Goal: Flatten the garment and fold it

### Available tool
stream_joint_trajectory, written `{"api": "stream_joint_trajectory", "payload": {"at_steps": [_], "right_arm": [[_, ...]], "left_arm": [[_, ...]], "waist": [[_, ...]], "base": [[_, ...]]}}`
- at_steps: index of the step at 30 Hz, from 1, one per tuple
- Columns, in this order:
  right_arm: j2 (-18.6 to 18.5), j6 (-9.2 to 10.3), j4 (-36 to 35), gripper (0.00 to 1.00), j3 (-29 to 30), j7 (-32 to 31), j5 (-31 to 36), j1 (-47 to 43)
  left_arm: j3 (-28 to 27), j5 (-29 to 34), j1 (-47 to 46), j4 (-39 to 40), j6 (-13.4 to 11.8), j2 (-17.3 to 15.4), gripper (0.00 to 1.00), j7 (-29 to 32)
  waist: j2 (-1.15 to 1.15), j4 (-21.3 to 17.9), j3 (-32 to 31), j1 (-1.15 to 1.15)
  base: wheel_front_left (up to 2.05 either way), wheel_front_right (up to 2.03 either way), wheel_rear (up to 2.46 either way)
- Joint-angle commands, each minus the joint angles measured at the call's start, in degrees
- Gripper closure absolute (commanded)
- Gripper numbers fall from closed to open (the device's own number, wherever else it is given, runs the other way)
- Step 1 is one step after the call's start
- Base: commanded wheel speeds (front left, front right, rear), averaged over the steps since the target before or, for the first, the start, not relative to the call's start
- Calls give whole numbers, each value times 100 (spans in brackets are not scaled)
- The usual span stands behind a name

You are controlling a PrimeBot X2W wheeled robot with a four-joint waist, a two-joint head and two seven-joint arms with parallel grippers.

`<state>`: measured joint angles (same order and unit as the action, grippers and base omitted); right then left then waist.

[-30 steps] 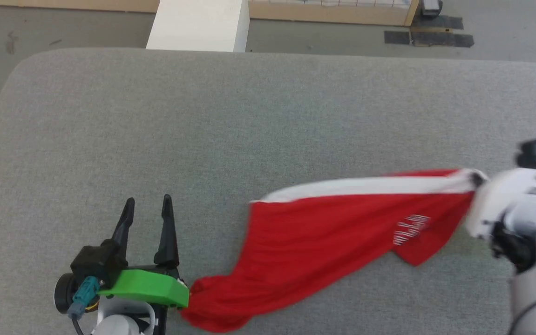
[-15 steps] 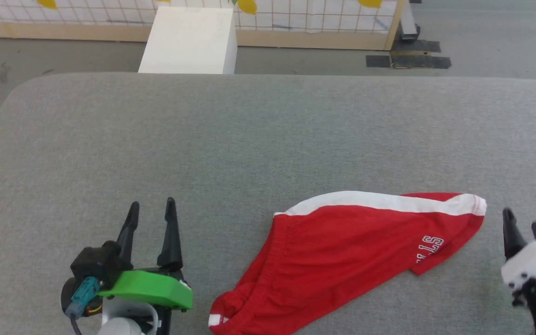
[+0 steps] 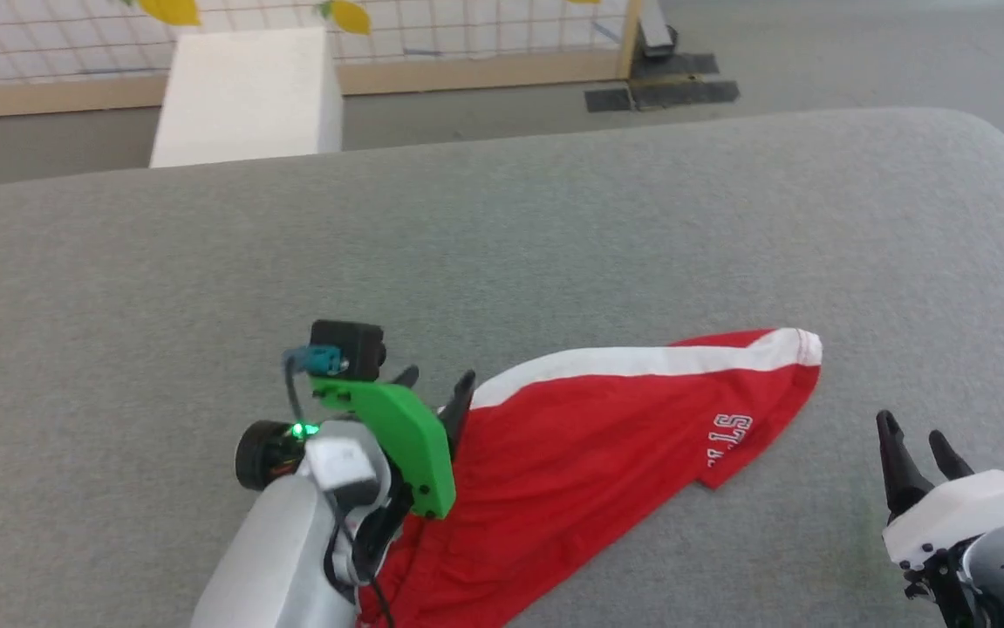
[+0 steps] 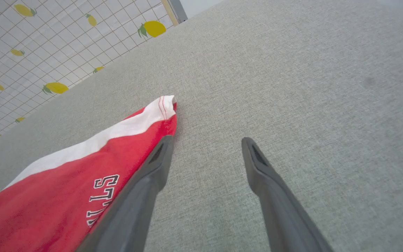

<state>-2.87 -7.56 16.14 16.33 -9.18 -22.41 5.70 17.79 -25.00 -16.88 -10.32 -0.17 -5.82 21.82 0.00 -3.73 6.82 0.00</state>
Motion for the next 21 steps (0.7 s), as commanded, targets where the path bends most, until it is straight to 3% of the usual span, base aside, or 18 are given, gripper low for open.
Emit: {"api": "stream_joint_trajectory", "payload": {"at_steps": [1,4,8,11,12,13,15,16,17,21], "right_arm": [[-1,8,-36,0,-61,52,-52,97],[-1,8,-8,0,-175,95,-83,143],[-1,8,73,0,-204,199,-114,152],[-1,8,132,0,-204,269,-124,156],[-1,8,165,0,-199,303,-126,167],[-1,8,184,0,-190,320,-121,177],[-1,8,219,0,-188,349,-95,217],[-1,8,234,0,-197,363,-96,241],[-1,8,249,0,-216,382,-94,271],[-1,8,315,0,-301,413,-93,342]], "left_arm": [[9,-107,-191,-87,-63,-64,0,329],[83,14,-376,-234,-236,-245,0,975],[61,106,-396,-281,-404,-391,0,1220],[89,12,-312,-328,-385,-410,0,1436],[117,-45,-257,-318,-362,-410,38,1542],[146,-59,-228,-316,-352,-417,57,1606],[208,-93,-169,-318,-312,-429,84,1731],[218,-112,-145,-301,-300,-428,89,1744],[225,-124,-122,-279,-286,-430,100,1724],[260,-114,-82,-220,-208,-457,100,1557]], "waist": [[0,-281,238,0],[0,-448,370,0],[0,-564,507,0],[0,-582,552,0],[0,-577,570,0],[0,-568,578,0],[0,-549,584,0],[0,-541,581,0],[0,-531,578,0],[0,-473,553,0]], "base": [[0,0,0],[0,0,0],[0,0,0],[0,0,0],[0,0,0],[0,0,0],[0,0,0],[0,0,0],[0,0,0],[0,0,0]]}}
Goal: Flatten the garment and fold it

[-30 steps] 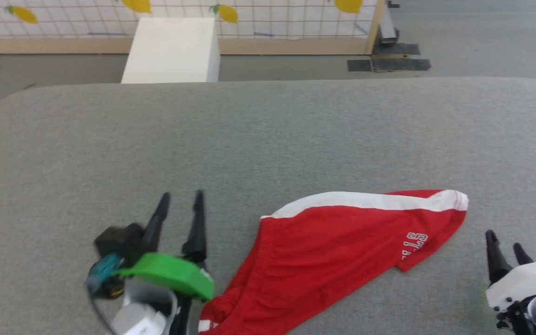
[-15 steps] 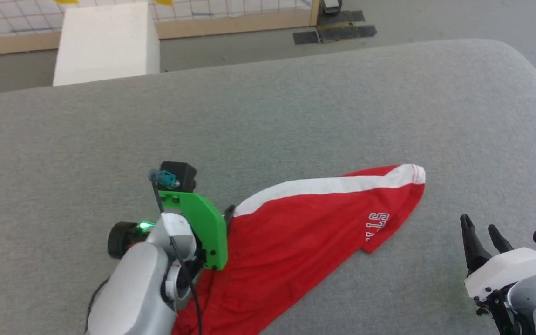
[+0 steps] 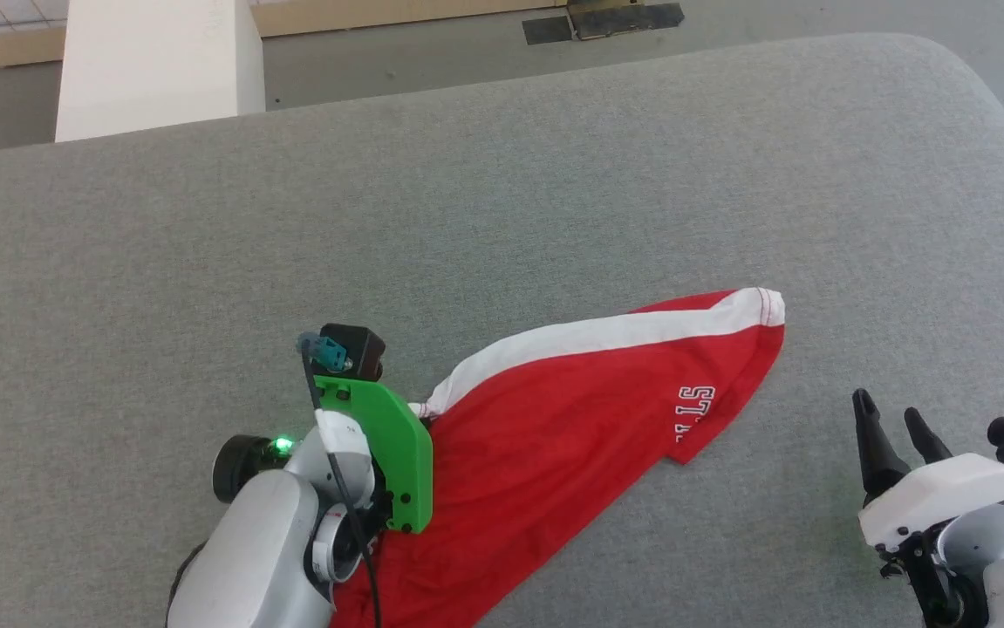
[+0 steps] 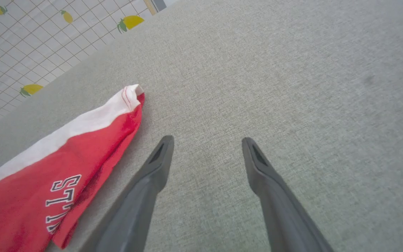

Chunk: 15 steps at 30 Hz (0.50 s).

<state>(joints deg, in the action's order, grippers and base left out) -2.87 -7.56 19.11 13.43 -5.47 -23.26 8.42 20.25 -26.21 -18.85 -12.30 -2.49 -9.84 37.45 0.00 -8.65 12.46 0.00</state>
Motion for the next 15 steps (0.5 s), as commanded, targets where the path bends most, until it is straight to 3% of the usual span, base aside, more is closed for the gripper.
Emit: {"api": "stream_joint_trajectory", "payload": {"at_steps": [1,10,15], "right_arm": [[-1,8,32,0,-23,45,-6,78],[-1,8,-130,0,-198,-271,382,309],[-1,8,-274,0,-319,-1172,1059,915]], "left_arm": [[10,-14,119,-4,43,-43,100,-52],[-268,-231,409,605,-3,123,100,-870],[-418,-371,751,1045,-68,195,100,-1223]], "waist": [[0,37,-20,0],[0,129,-87,0],[0,141,-9,0]], "base": [[0,0,0],[0,0,0],[0,0,0]]}}
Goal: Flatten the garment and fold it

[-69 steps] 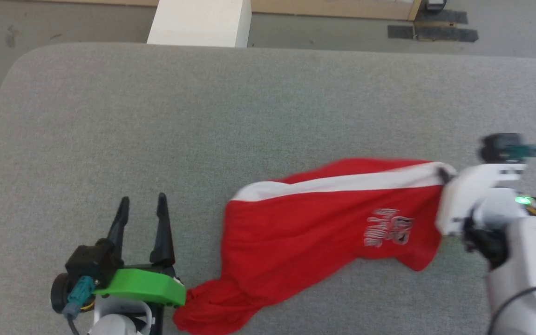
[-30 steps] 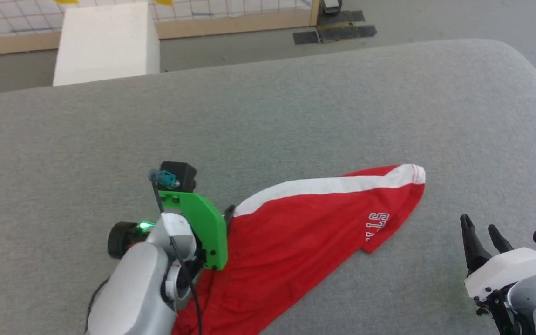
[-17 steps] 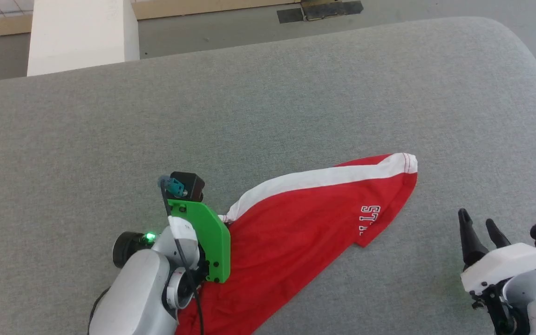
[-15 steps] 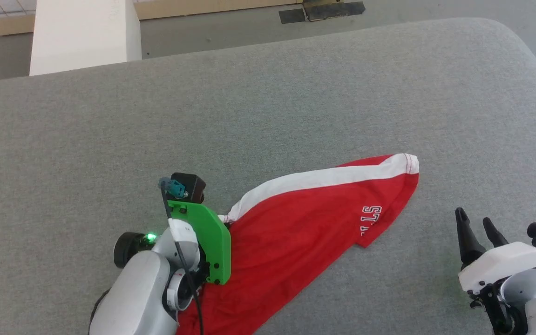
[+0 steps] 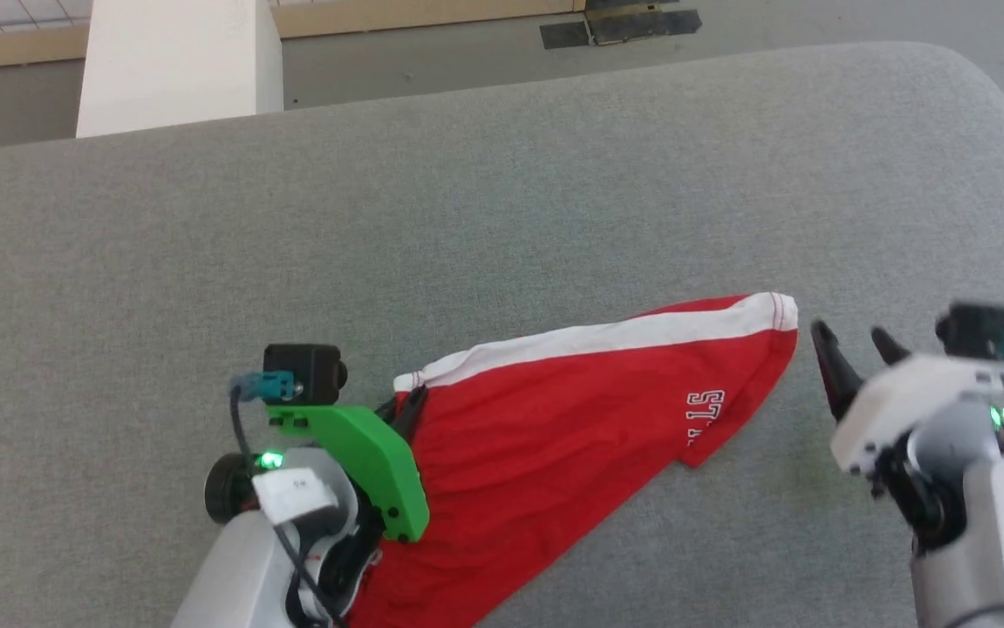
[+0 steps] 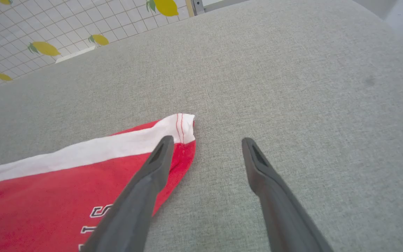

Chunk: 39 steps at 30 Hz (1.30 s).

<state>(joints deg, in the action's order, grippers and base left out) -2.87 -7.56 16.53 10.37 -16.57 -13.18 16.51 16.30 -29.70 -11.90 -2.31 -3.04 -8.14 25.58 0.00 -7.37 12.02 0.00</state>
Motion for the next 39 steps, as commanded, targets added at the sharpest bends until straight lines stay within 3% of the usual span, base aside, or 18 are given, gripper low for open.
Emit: {"api": "stream_joint_trajectory", "payload": {"at_steps": [1,6,15,16,17,18,19,29,35,37,39], "right_arm": [[-1,8,20,0,1,-239,119,222],[-1,8,329,0,-17,-907,527,757],[-1,8,791,0,31,-1068,846,1117],[-1,8,827,53,35,-1056,859,1139],[-1,8,853,66,26,-1049,858,1154],[-1,8,880,94,7,-1040,854,1172],[-1,8,892,100,-13,-1030,854,1184],[-1,8,654,100,-302,-974,686,1196],[-1,8,34,100,-386,-1272,-387,1645],[-1,8,-198,100,-370,-1419,-649,1991],[-1,8,-320,100,-362,-1594,-844,2415]], "left_arm": [[-23,-26,98,120,-12,30,100,-77],[13,-51,218,403,13,56,100,-209],[103,-104,157,407,78,93,100,-247],[113,-106,147,401,84,95,100,-250],[121,-107,139,394,88,95,100,-250],[128,-106,131,388,91,92,100,-252],[134,-105,122,383,95,89,100,-255],[98,-169,62,384,104,103,100,-396],[-476,-753,-515,476,193,159,100,-582],[-677,-743,-955,360,248,-66,100,-547],[-985,-1046,-1459,196,296,-94,100,-525]], "waist": [[0,33,68,0],[0,191,255,0],[0,421,418,0],[0,432,429,0],[0,438,436,0],[0,439,446,0],[0,440,455,0],[0,349,374,0],[0,395,264,0],[0,416,261,0],[0,429,266,0]], "base": [[0,0,0],[0,0,0],[0,0,0],[0,0,0],[0,0,0],[0,0,0],[0,0,0],[0,0,0],[0,0,0],[0,0,0],[0,0,0]]}}
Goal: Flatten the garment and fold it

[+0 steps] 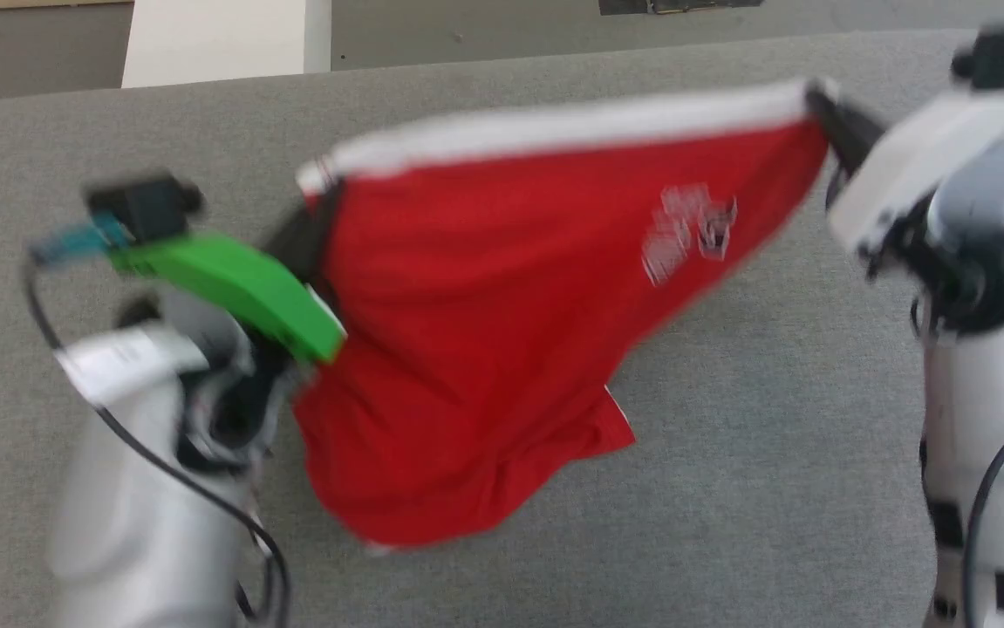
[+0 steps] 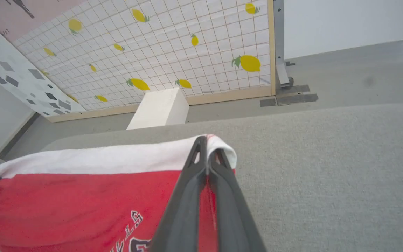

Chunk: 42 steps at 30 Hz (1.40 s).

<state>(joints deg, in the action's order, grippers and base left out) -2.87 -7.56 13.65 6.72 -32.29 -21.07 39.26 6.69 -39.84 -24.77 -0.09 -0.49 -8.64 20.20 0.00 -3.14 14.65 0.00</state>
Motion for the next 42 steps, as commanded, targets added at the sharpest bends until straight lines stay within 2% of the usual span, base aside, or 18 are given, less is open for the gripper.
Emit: {"api": "stream_joint_trajectory", "payload": {"at_steps": [1,3,5,7,12,18,22,25,29,32,36,42], "right_arm": [[-1,8,-32,100,23,-107,-149,350],[-1,8,19,100,65,-242,-139,846],[-9,8,125,100,-14,-280,234,1363],[-6,8,358,100,72,-207,359,1927],[-2,8,1207,100,103,409,637,3384],[-2,8,2134,100,162,1090,755,4573],[-1,8,2551,100,43,1325,763,4777],[-1,8,2708,100,-263,1462,884,4539],[-1,8,2735,100,-501,1684,629,3921],[-1,8,2470,100,-710,1780,343,3252],[-1,8,1659,100,-750,1827,-194,2070],[-1,8,-230,100,-617,1408,-1106,-439]], "left_arm": [[-105,-99,-415,-130,88,-117,100,62],[-357,-473,-1002,-409,201,-132,100,148],[-478,-436,-1613,-773,269,-381,100,178],[-626,-464,-2230,-1160,276,-487,100,102],[-476,90,-3483,-1854,420,-857,100,-342],[-429,404,-4322,-2414,460,-951,100,-949],[-383,448,-4366,-2750,563,-924,100,-1358],[-328,400,-4098,-2950,661,-902,100,-1630],[-223,207,-3612,-3111,757,-810,100,-2019],[-28,6,-3179,-3019,790,-803,100,-2343],[502,-340,-2409,-2484,795,-962,100,-2767],[923,-851,-773,-1719,796,-1075,100,-3273]], "waist": [[0,15,10,0],[0,44,49,0],[0,54,117,0],[0,54,201,0],[0,107,378,0],[0,211,535,0],[0,246,631,0],[0,246,662,0],[0,279,629,0],[0,297,532,0],[0,324,273,0],[0,318,-333,0]], "base": [[0,0,0],[0,0,0],[0,0,0],[0,0,0],[0,0,0],[0,0,0],[0,0,0],[0,0,0],[0,0,0],[0,0,0],[0,0,0],[0,0,0]]}}
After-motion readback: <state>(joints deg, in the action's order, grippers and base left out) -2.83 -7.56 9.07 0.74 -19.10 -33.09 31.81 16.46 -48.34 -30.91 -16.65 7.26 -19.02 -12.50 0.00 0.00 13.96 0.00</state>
